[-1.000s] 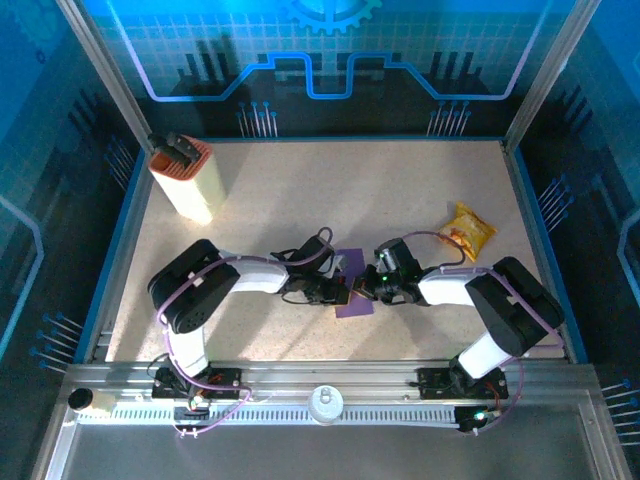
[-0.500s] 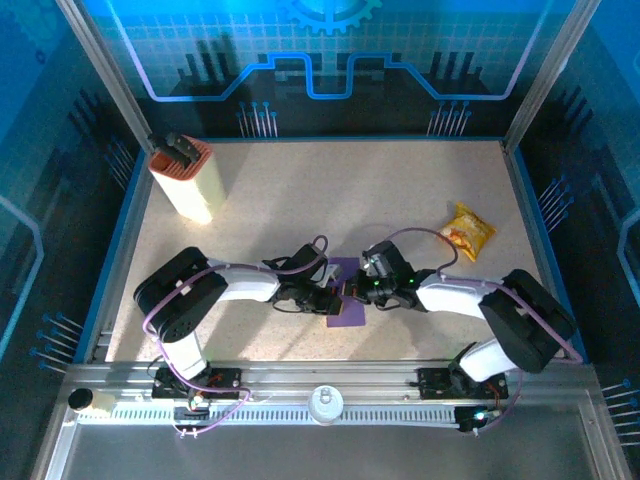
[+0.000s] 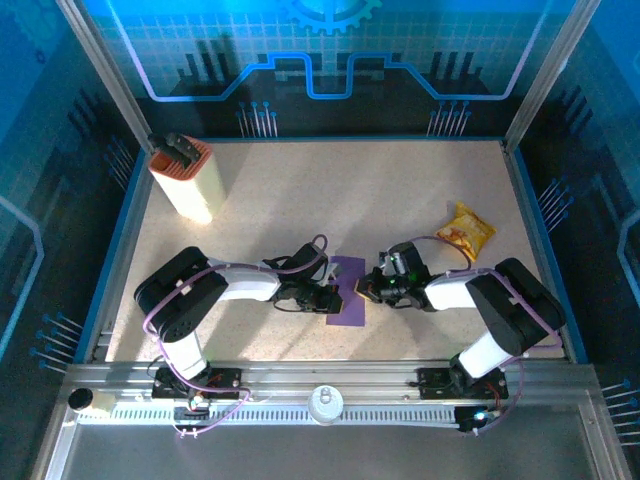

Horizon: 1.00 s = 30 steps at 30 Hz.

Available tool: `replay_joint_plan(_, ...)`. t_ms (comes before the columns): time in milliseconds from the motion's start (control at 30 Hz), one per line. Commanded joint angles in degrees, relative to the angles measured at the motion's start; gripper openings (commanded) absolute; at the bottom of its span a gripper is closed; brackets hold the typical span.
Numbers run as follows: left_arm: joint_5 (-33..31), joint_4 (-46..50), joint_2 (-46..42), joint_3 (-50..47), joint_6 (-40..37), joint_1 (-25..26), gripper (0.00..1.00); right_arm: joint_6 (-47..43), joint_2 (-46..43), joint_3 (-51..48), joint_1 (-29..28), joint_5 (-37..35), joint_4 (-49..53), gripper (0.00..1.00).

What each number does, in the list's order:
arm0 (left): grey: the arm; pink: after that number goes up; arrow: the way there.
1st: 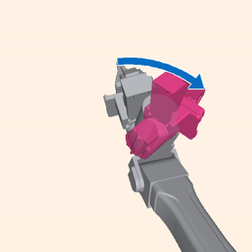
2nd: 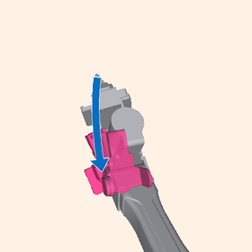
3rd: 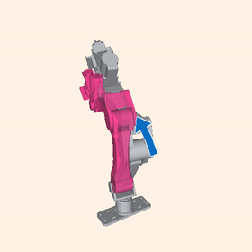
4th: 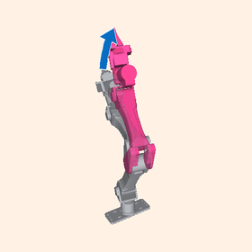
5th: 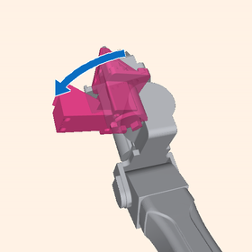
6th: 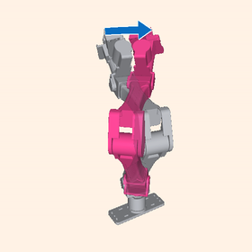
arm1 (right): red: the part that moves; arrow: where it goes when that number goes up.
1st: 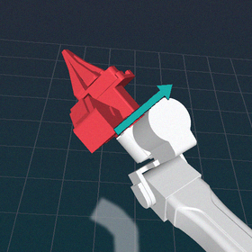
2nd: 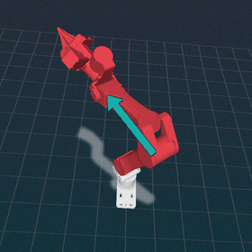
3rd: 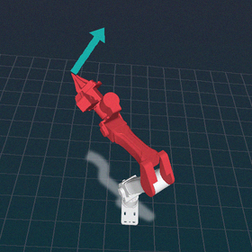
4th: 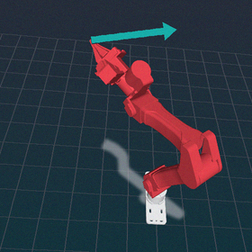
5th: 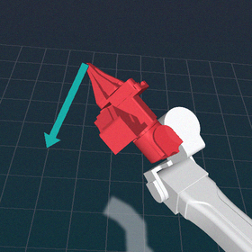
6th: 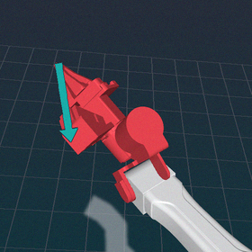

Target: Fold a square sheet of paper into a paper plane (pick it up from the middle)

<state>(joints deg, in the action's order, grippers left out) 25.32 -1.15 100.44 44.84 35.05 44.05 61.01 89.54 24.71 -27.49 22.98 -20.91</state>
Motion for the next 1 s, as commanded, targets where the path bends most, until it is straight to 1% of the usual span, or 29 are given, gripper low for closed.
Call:
replay_joint_plan(0, -1.31, 3.91, 1.66, -1.69, 1.52, 0.30, 0.00, -1.86, -2.48, 0.08, 1.78, -3.37, 4.28, 0.00)
replay_joint_plan(100, -1.41, 3.70, 1.37, -1.77, 1.63, 0.33, 0.00, -3.64, -6.09, 2.31, 0.76, -5.05, 9.71, 0.00)
replay_joint_plan(200, -1.52, 3.49, 1.07, -1.70, 1.80, 0.33, 0.00, -4.37, -8.28, 4.75, -2.23, -7.52, 14.18, 0.01)
replay_joint_plan(300, -1.46, 3.42, 1.14, -1.37, 1.87, 0.30, 0.00, -3.05, -7.03, 6.12, -6.08, -8.56, 13.91, 0.01)
replay_joint_plan(400, -1.33, 3.01, 1.03, -1.29, 2.31, 0.33, 0.00, -1.67, -3.92, 6.80, -8.53, -9.53, 13.27, 0.00)
replay_joint_plan(533, -1.19, 3.19, 0.08, -1.06, 2.32, 0.33, 0.00, 1.19, 0.02, 4.59, -8.73, -8.71, 9.14, 0.00)
replay_joint_plan(700, 0.07, 4.00, -2.36, 0.65, 2.39, 0.33, 0.00, 0.11, 2.00, 3.54, -8.38, -10.24, 12.32, 0.00)
replay_joint_plan(833, 0.05, 3.60, -4.27, 1.97, 2.57, 0.33, 0.00, -0.30, 1.93, 2.47, -8.12, -10.41, 12.26, 0.00)
replay_joint_plan(967, 1.09, 1.40, -2.31, 3.43, 2.95, 0.33, 0.00, -0.66, 1.53, 2.68, -7.94, -10.57, 13.23, 0.00)
